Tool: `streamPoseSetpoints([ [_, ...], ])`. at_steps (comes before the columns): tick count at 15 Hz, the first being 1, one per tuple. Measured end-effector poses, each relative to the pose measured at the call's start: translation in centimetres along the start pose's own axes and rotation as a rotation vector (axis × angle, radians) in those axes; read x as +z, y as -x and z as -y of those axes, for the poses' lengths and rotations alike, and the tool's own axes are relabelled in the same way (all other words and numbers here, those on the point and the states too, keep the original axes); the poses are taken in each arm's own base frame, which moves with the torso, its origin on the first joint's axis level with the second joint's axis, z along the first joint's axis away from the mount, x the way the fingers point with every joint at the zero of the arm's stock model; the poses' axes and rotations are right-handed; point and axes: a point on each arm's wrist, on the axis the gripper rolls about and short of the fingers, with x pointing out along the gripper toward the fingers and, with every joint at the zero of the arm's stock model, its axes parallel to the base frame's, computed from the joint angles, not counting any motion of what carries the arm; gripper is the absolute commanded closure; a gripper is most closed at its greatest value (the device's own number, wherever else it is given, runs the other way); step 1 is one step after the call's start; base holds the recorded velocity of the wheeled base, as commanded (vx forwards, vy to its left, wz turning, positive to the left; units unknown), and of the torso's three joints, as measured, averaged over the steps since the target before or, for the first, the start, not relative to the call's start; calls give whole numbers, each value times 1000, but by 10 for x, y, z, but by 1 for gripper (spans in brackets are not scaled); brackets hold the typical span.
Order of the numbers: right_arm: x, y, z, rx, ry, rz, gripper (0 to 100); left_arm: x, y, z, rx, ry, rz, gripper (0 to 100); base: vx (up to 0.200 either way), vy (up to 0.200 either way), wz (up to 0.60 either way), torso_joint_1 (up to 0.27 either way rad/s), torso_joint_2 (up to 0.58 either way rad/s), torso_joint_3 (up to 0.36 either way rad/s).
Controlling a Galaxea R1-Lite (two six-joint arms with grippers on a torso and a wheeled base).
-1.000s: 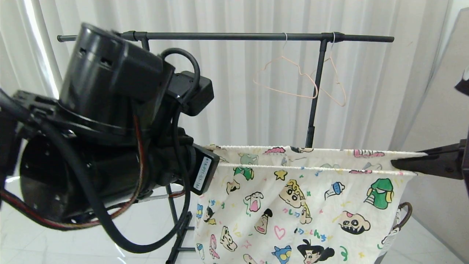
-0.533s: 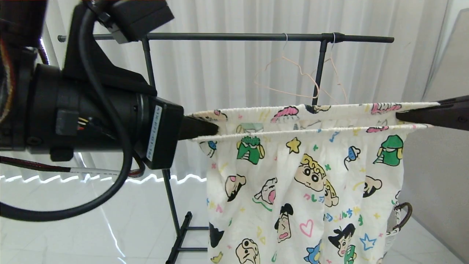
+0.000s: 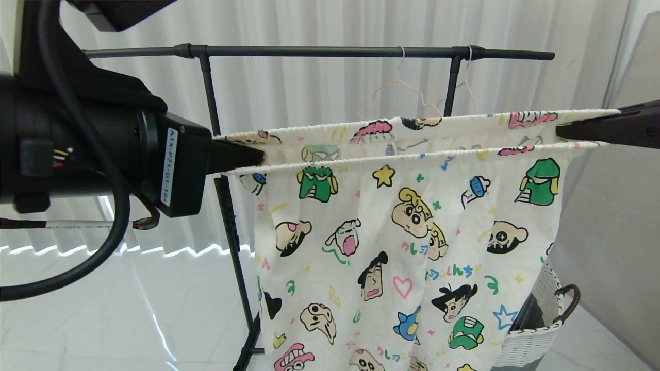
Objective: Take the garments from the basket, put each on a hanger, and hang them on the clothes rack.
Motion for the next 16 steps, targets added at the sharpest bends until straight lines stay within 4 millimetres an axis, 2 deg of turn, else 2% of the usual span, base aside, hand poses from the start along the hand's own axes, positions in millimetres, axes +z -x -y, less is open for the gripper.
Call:
streamPoseSetpoints([
  [4,-1,4,-3,17,4,-16,100,-6,3,3,-17,-21,-56,100,0,0,0,0,0,0],
  [6,-11,20,-5,33,1,-113,100,-12,0,3,3,-75,-126,100,0,0,0,0,0,0],
  [8,-18,46,-10,90,4,-167,100,-10,-8,4,5,-99,-138,100,0,0,0,0,0,0],
  [10,-24,67,-19,207,30,-170,100,1,-18,8,-14,-101,-122,100,0,0,0,0,0,0],
  [12,-31,77,-29,328,69,-177,100,16,-30,15,-64,-103,-90,100,0,0,0,0,0,0],
  [16,-38,73,-41,442,116,-171,100,32,-58,25,-114,-110,-77,100,0,0,0,0,0,0],
])
